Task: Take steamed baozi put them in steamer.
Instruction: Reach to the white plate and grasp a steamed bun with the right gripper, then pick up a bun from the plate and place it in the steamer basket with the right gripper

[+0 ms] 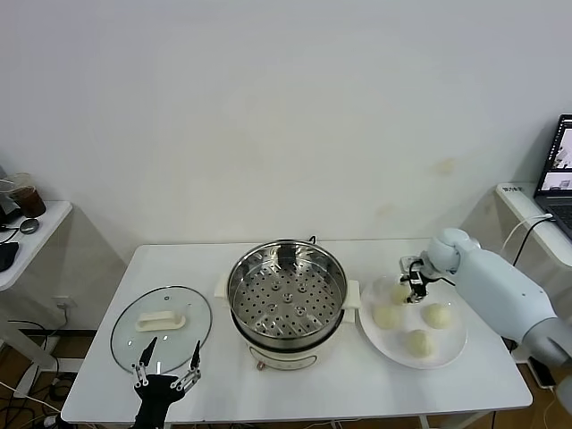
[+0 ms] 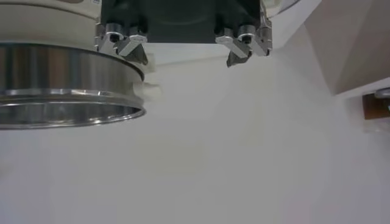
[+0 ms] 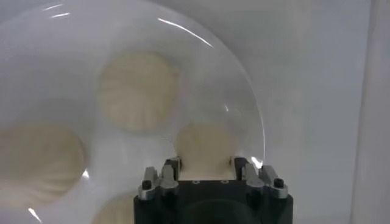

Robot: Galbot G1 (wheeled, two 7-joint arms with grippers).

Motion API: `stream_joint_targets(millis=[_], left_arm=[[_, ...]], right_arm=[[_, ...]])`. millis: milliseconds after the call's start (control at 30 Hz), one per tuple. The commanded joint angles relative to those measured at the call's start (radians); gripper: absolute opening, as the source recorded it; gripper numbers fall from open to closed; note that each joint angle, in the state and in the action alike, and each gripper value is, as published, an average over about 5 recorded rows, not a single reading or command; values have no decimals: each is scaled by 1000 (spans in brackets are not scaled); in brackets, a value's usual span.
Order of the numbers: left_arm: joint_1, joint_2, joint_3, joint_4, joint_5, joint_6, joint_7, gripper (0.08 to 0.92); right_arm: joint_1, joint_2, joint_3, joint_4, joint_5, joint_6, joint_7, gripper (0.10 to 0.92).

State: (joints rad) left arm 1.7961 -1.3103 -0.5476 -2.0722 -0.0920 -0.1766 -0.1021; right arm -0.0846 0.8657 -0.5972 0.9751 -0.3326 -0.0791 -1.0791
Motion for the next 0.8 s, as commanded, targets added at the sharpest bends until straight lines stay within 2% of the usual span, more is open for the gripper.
stream_joint_targets(millis=[33, 400, 633, 800], left_arm=[[0, 1, 1, -1, 0, -1, 0, 823], [-24, 22, 13, -3, -9, 1, 1, 823], [-29, 41, 11, -12, -22, 4, 1, 823], [-23, 47, -5, -12, -34, 6, 0, 823]], right_arm=[[29, -31, -43, 62, 56, -8, -10, 434], [414, -227, -284, 294, 363, 38, -33, 433], [753, -145, -526, 362, 599, 156, -33, 441], [829, -29, -627, 431, 683, 235, -22, 442]])
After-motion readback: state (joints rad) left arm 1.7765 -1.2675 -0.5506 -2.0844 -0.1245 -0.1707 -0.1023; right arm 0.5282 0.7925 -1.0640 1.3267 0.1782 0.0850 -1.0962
